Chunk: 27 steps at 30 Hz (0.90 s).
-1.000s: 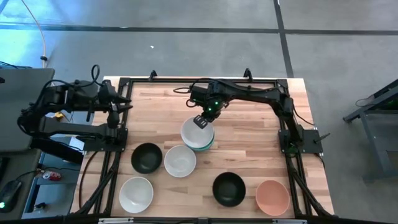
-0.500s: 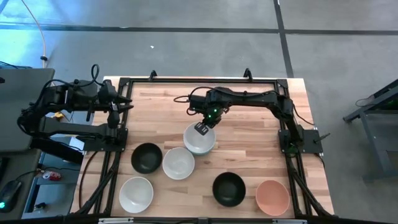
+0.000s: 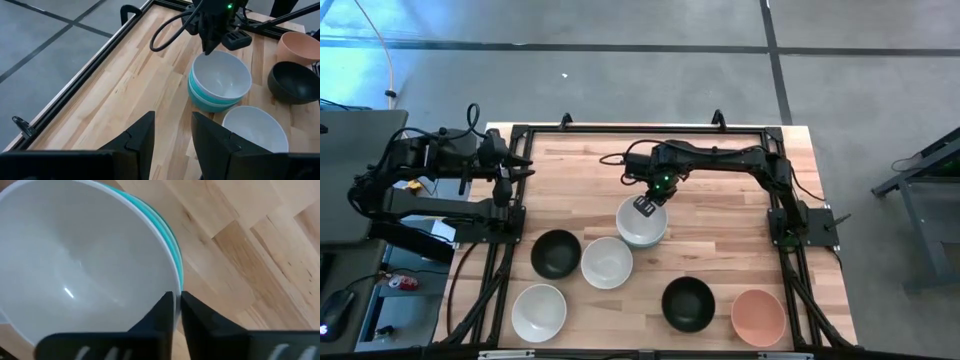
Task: Nest bowls inside each other
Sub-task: Stack the top right white bowl on the blue bowl, then stack the top black bowl on the white bowl
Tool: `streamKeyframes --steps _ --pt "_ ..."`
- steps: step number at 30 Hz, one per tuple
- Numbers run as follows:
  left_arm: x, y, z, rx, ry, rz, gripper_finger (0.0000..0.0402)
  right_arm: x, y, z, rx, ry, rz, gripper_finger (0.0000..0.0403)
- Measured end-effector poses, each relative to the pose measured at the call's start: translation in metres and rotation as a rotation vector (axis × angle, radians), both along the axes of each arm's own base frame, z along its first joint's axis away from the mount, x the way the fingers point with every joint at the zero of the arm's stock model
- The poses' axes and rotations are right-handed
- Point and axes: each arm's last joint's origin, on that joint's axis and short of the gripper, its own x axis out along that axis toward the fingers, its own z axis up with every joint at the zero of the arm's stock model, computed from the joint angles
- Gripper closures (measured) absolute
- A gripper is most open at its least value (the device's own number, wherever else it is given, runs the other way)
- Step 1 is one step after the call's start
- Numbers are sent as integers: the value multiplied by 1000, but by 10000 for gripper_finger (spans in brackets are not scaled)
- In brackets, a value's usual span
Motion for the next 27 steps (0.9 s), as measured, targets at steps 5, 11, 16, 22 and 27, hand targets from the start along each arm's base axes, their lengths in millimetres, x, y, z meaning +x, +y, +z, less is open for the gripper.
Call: streamKeyframes --steps 5,11,16,22,27 --pt "0 0 0 1 0 -1 284 -2 0 4 1 3 0 317" --pt "4 0 -5 -28 37 -37 284 -5 1 30 -8 -20 48 287" --pt "12 0 -36 -115 172 -101 284 -10 10 62 -33 -71 166 284" --pt "21 0 -81 -237 337 -123 284 -19 26 103 -125 -218 283 284" --pt "26 1 -106 -294 395 -133 284 -44 33 132 -193 -308 302 284"
